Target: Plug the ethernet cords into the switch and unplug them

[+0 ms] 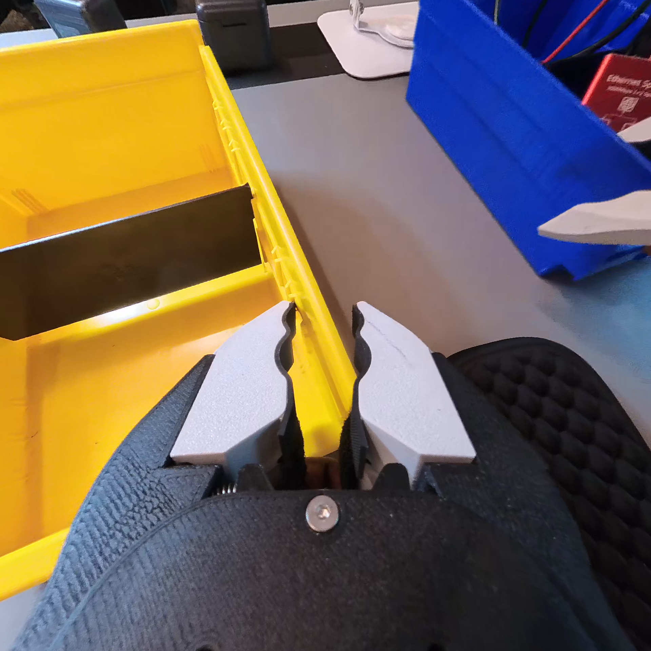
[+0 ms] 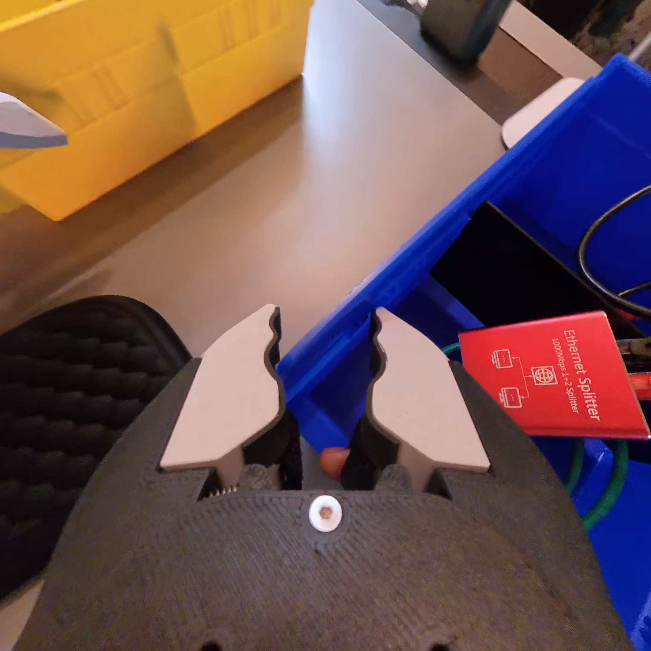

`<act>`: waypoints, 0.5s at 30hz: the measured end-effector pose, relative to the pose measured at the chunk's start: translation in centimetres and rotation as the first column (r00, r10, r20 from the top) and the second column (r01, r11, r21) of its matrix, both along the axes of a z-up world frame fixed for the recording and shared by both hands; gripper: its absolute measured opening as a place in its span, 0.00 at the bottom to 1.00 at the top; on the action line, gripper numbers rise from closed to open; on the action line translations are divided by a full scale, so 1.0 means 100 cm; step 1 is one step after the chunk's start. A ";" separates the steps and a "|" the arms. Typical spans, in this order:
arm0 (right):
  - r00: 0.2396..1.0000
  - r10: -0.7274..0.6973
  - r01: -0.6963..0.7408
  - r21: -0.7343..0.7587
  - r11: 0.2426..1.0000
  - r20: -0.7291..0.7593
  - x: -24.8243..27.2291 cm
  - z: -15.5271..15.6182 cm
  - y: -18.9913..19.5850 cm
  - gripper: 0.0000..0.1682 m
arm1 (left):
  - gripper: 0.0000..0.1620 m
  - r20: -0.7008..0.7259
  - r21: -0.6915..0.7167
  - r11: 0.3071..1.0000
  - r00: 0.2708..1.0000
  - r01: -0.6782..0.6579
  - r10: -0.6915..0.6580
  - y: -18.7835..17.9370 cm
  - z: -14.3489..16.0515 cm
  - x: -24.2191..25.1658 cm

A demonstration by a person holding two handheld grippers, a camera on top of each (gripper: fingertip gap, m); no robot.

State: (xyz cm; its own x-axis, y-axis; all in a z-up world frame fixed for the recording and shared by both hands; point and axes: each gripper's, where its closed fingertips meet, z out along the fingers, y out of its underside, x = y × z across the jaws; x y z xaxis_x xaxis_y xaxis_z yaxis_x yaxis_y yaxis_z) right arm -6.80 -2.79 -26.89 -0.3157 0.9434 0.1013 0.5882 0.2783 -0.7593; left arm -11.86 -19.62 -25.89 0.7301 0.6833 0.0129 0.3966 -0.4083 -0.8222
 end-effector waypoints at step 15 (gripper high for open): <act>0.980 0.190 -0.190 0.005 0.982 -0.063 -0.031 0.001 -0.084 0.30 | 0.45 -0.187 0.143 0.989 0.982 0.030 -0.003 -0.068 0.070 0.002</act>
